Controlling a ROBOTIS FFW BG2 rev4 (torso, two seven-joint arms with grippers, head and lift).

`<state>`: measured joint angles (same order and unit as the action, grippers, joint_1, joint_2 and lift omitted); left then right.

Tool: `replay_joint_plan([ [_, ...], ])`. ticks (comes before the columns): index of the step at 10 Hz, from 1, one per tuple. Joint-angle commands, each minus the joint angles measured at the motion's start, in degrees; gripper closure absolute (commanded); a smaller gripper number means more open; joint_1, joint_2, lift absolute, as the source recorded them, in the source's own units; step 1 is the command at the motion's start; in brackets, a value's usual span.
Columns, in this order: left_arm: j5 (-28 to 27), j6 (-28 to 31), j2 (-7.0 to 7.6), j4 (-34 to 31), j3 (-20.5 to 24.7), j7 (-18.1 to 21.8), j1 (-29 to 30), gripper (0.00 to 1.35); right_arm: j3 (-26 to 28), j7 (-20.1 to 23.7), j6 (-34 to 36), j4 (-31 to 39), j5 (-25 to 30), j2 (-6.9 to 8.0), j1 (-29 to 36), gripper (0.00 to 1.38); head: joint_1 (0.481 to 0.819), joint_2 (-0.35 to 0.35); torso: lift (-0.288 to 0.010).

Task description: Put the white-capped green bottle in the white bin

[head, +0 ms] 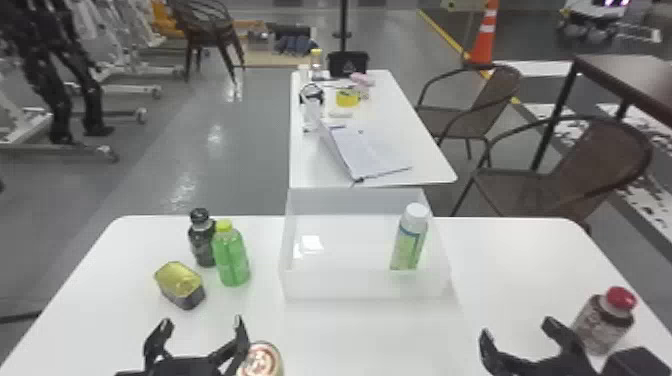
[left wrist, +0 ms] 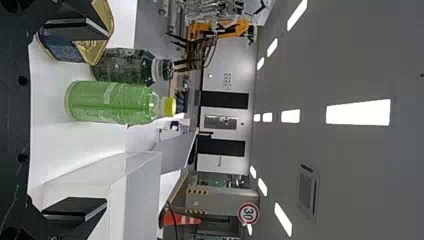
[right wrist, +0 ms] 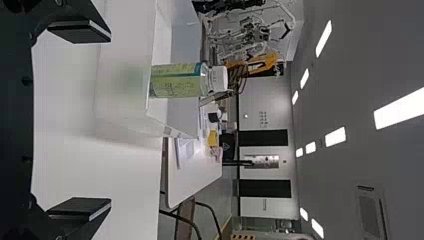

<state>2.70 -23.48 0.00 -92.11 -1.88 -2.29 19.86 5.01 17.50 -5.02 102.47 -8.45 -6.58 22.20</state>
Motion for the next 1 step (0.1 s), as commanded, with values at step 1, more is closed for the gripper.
replay_joint_plan([
  [1, 0.03, -0.08, -0.15, 0.00, 0.04, -0.17, 0.18, 0.13, 0.00, -0.27, -0.51, 0.01, 0.10, 0.17, 0.21, 0.13, 0.549, 0.000, -0.100],
])
